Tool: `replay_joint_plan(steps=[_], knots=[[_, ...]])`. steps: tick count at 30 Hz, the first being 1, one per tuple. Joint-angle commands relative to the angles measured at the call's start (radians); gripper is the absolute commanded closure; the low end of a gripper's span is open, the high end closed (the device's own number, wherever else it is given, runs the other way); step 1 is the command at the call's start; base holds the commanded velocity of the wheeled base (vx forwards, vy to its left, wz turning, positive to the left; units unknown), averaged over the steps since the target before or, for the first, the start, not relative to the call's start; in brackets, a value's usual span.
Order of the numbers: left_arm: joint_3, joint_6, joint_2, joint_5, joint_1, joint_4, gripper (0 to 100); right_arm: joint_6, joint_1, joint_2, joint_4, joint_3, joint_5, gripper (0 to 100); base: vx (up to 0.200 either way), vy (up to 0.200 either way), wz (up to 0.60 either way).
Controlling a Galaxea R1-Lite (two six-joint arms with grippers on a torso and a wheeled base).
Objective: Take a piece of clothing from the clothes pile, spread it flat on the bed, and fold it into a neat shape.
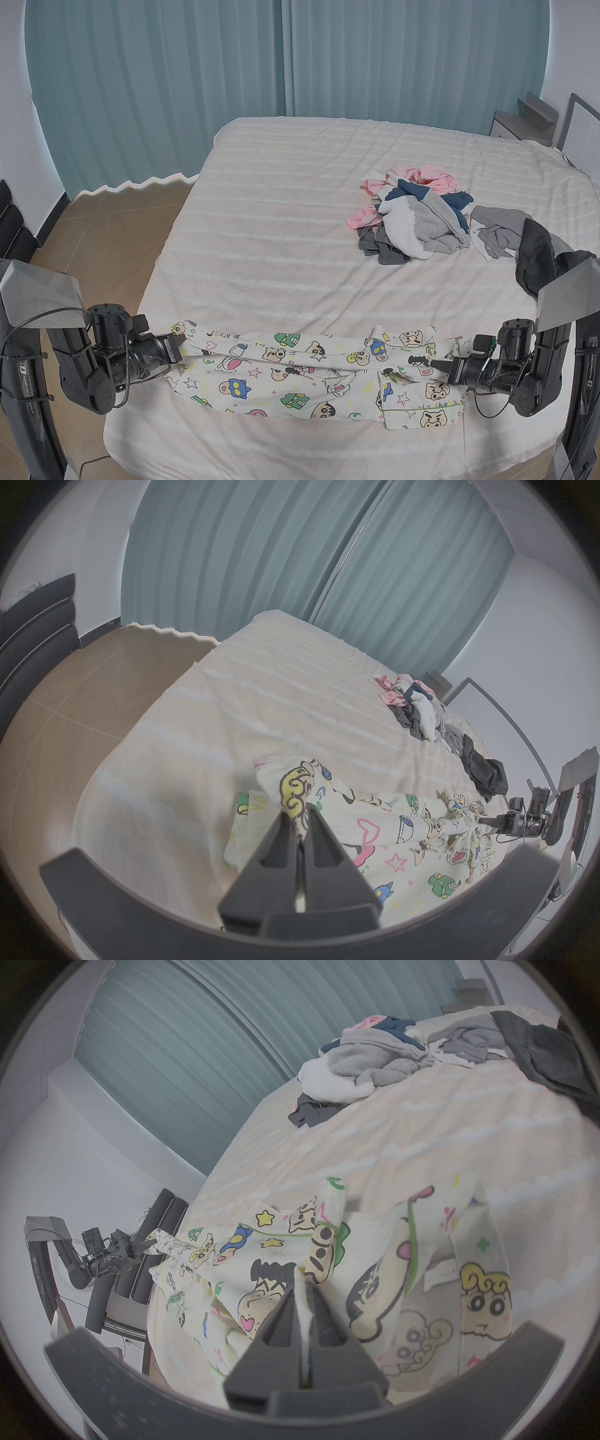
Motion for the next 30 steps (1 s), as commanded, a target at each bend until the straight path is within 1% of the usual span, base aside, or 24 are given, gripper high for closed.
replay_joint_plan(steps=[1, 11, 20, 21, 27, 30], knots=[[0.041, -0.001, 0.075, 0.0, 0.0, -0.05, 100, -0.005, -0.004, 0.029, 0.0, 0.007, -0.002, 100, 0.0, 0.0, 0.0], [0.093, 0.014, 0.18, 0.0, 0.0, -0.171, 100, -0.005, -0.015, 0.058, 0.0, 0.004, -0.003, 100, 0.0, 0.0, 0.0], [0.095, 0.017, 0.192, -0.001, 0.0, -0.171, 100, -0.005, -0.018, 0.058, 0.0, 0.008, -0.005, 100, 0.0, 0.0, 0.0], [0.095, 0.017, 0.193, -0.001, 0.0, -0.171, 0, -0.004, -0.018, 0.056, 0.0, 0.011, -0.005, 0, 0.0, 0.0, 0.0], [0.082, 0.011, 0.189, 0.003, 0.001, -0.171, 0, -0.002, -0.021, 0.04, -0.002, 0.021, -0.006, 0, 0.0, 0.0, 0.0], [0.082, 0.005, 0.169, 0.006, 0.012, -0.171, 0, -0.001, -0.038, 0.015, -0.002, 0.028, -0.012, 0, 0.0, 0.0, 0.0]])
